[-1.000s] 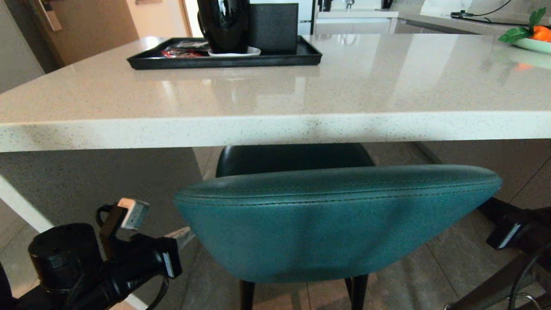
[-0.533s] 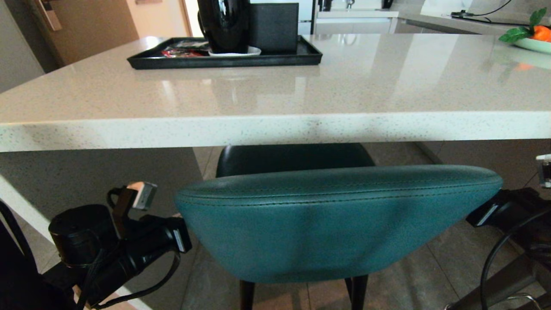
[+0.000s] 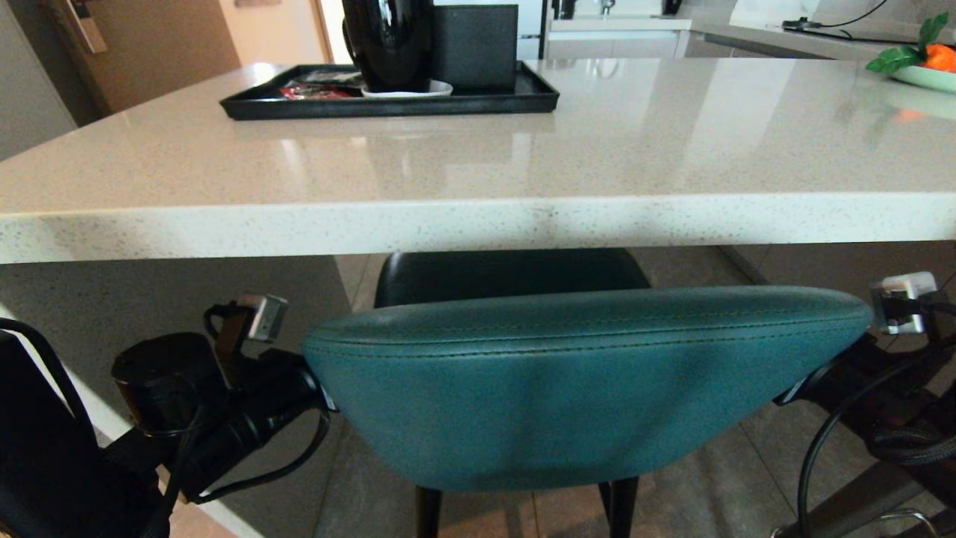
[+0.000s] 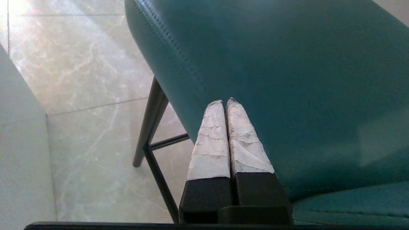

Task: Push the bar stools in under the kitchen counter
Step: Pull the blue chair out from under the dining table

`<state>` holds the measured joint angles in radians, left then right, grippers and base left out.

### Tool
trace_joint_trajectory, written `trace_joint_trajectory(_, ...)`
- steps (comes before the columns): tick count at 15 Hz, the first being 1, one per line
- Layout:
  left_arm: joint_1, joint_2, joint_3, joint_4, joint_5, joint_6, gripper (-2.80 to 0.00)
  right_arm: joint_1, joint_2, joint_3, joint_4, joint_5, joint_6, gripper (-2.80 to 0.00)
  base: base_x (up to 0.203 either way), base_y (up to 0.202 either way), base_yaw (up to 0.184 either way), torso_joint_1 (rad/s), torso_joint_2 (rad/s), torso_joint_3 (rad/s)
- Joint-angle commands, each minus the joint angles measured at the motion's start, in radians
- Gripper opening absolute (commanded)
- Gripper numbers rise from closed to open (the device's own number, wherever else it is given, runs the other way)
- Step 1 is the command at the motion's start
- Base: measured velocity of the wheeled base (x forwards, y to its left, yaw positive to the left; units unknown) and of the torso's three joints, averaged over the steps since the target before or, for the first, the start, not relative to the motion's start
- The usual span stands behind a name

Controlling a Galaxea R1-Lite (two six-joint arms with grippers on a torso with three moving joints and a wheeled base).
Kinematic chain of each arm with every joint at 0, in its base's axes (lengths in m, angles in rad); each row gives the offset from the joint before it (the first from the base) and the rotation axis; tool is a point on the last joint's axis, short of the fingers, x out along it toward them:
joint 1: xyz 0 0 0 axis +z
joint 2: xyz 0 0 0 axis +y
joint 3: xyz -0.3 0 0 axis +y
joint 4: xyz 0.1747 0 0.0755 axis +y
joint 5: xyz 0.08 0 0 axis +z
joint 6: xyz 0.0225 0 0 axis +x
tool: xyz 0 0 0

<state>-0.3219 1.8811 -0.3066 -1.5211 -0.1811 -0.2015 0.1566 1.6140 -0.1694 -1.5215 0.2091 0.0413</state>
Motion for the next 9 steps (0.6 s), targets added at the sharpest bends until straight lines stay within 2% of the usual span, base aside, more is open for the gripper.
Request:
trace_joint_trajectory(1, -0.008, -0.012, 0.01, -0.009, -0.001, 0.006, -2.8, 0.004, 0.003, 0.002, -0.009, 0.001, 0.0, -2.8, 0.0, 0.0, 0.0, 0.0, 0.0, 0.0)
trace_joint_trajectory(4, -0.036, -0.024, 0.023, -0.009, -0.003, 0.011, -2.8, 0.013, 0.008, 0.006, -0.009, 0.001, 0.002, -2.8, 0.0, 0.0, 0.0, 0.0, 0.0, 0.0)
trace_joint_trajectory(6, -0.086, -0.043, 0.028, -0.009, -0.001, 0.009, -2.8, 0.027, 0.007, 0.007, -0.009, 0.001, 0.002, -2.8, 0.0, 0.0, 0.0, 0.0, 0.0, 0.0)
trace_joint_trajectory(9, -0.134, -0.054, 0.047, -0.009, 0.0, 0.011, -2.8, 0.079, 0.007, 0.016, -0.009, 0.001, 0.0, -2.8, 0.0, 0.0, 0.0, 0.0, 0.0, 0.0)
